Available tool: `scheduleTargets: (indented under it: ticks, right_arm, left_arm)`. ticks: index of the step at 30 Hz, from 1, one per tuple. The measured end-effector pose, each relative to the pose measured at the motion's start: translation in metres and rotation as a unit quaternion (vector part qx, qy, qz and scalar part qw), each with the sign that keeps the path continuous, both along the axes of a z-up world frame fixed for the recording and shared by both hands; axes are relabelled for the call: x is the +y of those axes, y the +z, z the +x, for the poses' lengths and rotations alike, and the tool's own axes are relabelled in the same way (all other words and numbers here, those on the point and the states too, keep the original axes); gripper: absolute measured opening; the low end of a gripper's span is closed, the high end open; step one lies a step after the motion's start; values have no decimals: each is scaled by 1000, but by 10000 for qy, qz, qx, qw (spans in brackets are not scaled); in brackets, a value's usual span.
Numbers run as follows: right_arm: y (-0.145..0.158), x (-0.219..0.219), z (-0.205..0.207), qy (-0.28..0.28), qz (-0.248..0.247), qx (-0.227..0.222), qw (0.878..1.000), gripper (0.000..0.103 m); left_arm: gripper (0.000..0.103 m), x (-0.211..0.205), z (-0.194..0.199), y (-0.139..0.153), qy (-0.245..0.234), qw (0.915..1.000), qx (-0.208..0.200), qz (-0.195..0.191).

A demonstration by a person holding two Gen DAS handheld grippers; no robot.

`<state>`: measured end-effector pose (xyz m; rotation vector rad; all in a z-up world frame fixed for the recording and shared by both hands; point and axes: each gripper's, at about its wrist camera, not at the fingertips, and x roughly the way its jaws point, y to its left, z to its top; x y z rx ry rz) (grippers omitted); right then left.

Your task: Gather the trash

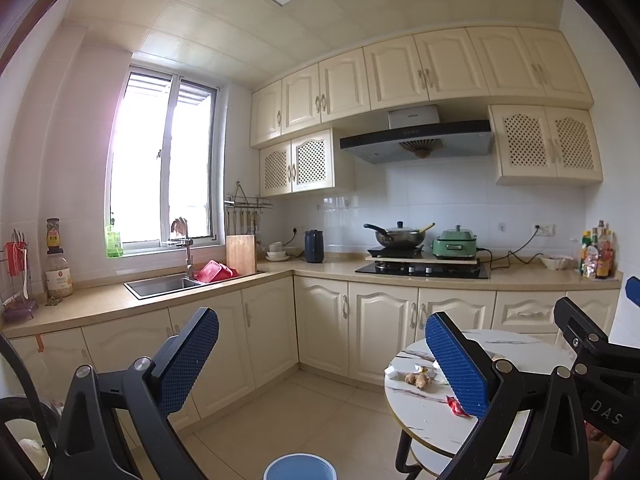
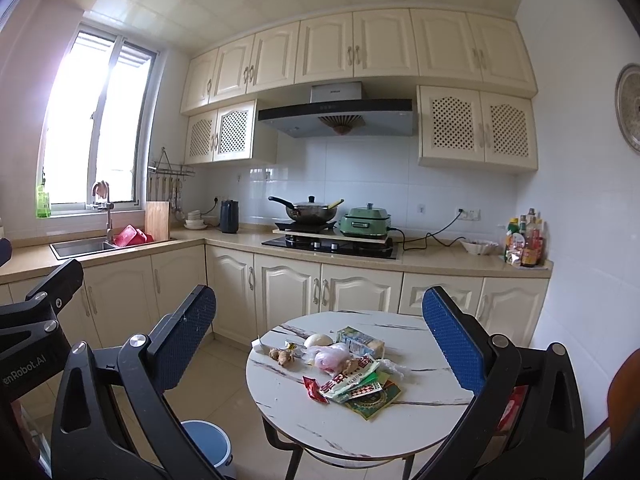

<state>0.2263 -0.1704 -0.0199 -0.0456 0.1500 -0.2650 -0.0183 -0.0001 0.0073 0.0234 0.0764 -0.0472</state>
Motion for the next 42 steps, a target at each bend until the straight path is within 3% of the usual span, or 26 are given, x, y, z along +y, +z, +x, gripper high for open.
scheduleTargets:
  ticks: [42]
  right_arm:
    - [-6,-9,-1,-47,73,63,9999,103]
  left_arm:
    - [102,-3,3,-1,-29,10000,64,29]
